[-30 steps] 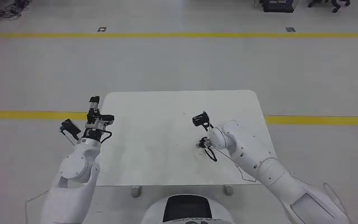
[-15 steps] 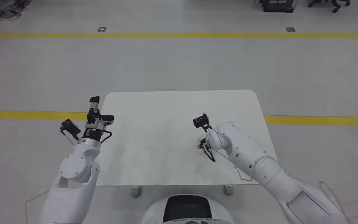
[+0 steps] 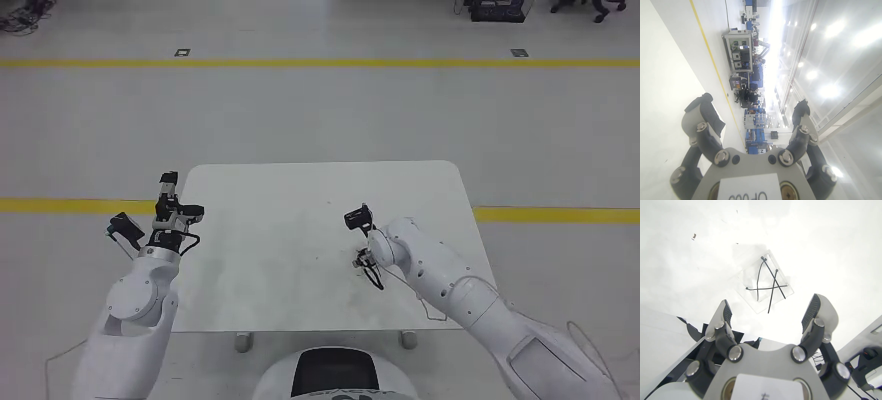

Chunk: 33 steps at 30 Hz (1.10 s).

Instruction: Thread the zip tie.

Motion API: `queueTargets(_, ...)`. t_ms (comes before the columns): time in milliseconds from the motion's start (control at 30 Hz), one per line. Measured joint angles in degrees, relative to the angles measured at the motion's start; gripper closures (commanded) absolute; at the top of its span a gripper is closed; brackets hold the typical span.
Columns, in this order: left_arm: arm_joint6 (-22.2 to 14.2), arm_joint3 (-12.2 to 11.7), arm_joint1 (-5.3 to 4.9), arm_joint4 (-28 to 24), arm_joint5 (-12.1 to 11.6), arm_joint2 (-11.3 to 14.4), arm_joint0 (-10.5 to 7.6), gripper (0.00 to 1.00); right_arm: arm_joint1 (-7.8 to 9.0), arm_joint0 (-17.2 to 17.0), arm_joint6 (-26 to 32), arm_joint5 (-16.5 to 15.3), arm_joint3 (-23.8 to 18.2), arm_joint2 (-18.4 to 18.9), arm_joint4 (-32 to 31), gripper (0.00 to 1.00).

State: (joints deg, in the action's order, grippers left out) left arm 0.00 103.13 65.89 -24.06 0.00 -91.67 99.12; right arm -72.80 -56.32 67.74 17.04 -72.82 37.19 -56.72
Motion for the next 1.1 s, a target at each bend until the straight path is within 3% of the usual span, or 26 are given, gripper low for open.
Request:
queueTargets(267, 0.00, 0.00, 0.00, 0.00, 0.00, 0.00, 0.00, 0.00, -2.03, 0.81, -3.62, 2.47, 2.60, -0.19, 3.65, 0.00)
queueTargets(700, 0.00, 0.00, 0.00, 0.00, 0.00, 0.00, 0.00, 0.00, -2.62, 0.18, -5.46, 2.44, 3.37, -0.47, 1.51, 0.00)
queueTargets(733, 0.00, 0.00, 0.00, 0.00, 0.00, 0.00, 0.00, 0.00, -2.76, 0.18, -5.37, 2.44, 3.53, -0.33, 1.43, 0.08)
queueTargets(800, 0.00, 0.00, 0.00, 0.00, 0.00, 0.00, 0.00, 0.00, -3.07, 0.20, -5.14, 2.44, 3.94, 0.09, 1.07, 0.41)
queueTargets(833, 0.00, 0.00, 0.00, 0.00, 0.00, 0.00, 0.00, 0.00, -3.21, 0.21, -5.07, 2.44, 4.07, 0.31, 0.89, 0.50)
queueTargets(1100, 0.00, 0.00, 0.00, 0.00, 0.00, 0.00, 0.00, 0.00, -4.10, -0.52, -4.34, 2.44, 4.39, 2.38, -1.24, 0.60)
